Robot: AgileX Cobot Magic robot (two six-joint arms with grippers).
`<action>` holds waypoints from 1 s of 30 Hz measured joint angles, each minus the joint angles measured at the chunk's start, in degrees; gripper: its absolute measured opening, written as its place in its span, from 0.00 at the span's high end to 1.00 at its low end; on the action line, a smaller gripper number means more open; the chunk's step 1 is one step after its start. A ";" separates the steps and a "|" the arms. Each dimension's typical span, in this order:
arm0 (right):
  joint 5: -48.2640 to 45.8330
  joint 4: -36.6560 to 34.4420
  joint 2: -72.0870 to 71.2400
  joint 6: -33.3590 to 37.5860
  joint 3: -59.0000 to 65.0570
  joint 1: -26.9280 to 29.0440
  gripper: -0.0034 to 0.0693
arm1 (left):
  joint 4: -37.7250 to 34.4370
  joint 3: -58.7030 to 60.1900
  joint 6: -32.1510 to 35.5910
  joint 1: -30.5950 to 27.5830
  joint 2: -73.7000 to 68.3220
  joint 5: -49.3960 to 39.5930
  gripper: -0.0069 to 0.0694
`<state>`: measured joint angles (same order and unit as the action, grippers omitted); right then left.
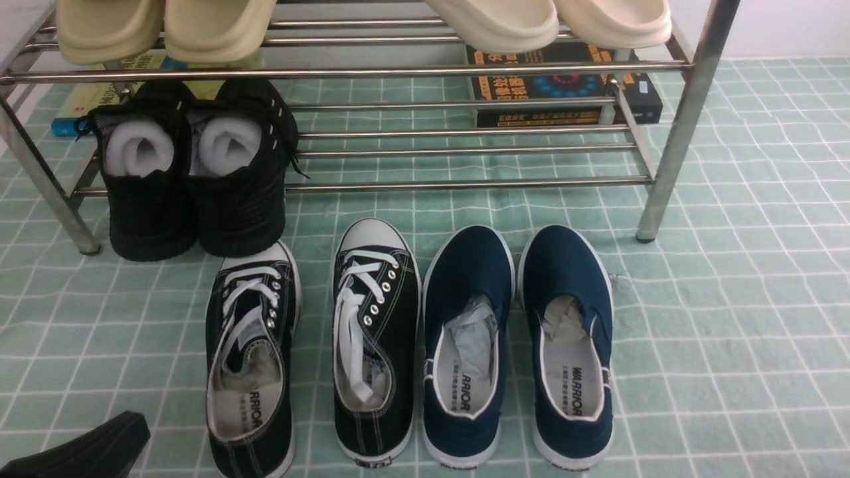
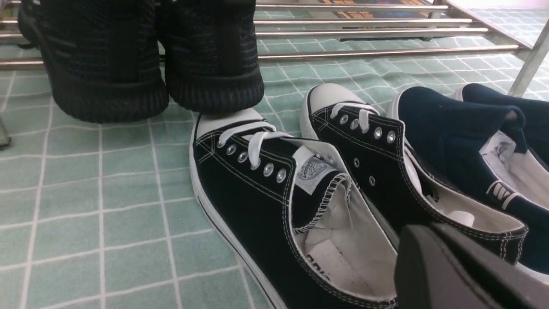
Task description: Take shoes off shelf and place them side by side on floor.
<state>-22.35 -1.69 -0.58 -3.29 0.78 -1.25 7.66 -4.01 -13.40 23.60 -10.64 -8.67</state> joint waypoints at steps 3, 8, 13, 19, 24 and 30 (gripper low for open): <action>0.00 0.00 0.00 0.00 0.00 0.00 0.63 | 0.55 0.00 0.94 -1.37 0.00 -1.88 0.87; 0.00 0.00 0.00 0.00 0.00 0.00 0.63 | 0.78 0.12 2.63 -10.30 0.11 -7.29 0.87; 0.00 0.00 0.00 0.00 0.00 0.00 0.63 | 0.78 0.20 2.78 -21.11 1.84 -8.98 0.86; 0.00 0.00 0.00 0.00 0.00 0.00 0.63 | 1.25 4.01 2.89 -24.42 10.28 -9.65 0.86; 0.00 0.00 0.00 0.00 0.00 0.00 0.63 | 1.03 5.38 2.89 -24.42 11.25 -11.63 0.85; 0.00 0.00 0.00 0.00 0.00 0.00 0.63 | 1.03 5.33 2.89 -21.81 11.25 -11.81 0.84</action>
<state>-22.35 -1.69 -0.58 -3.29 0.78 -1.25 8.69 1.31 -10.51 1.80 0.60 -20.48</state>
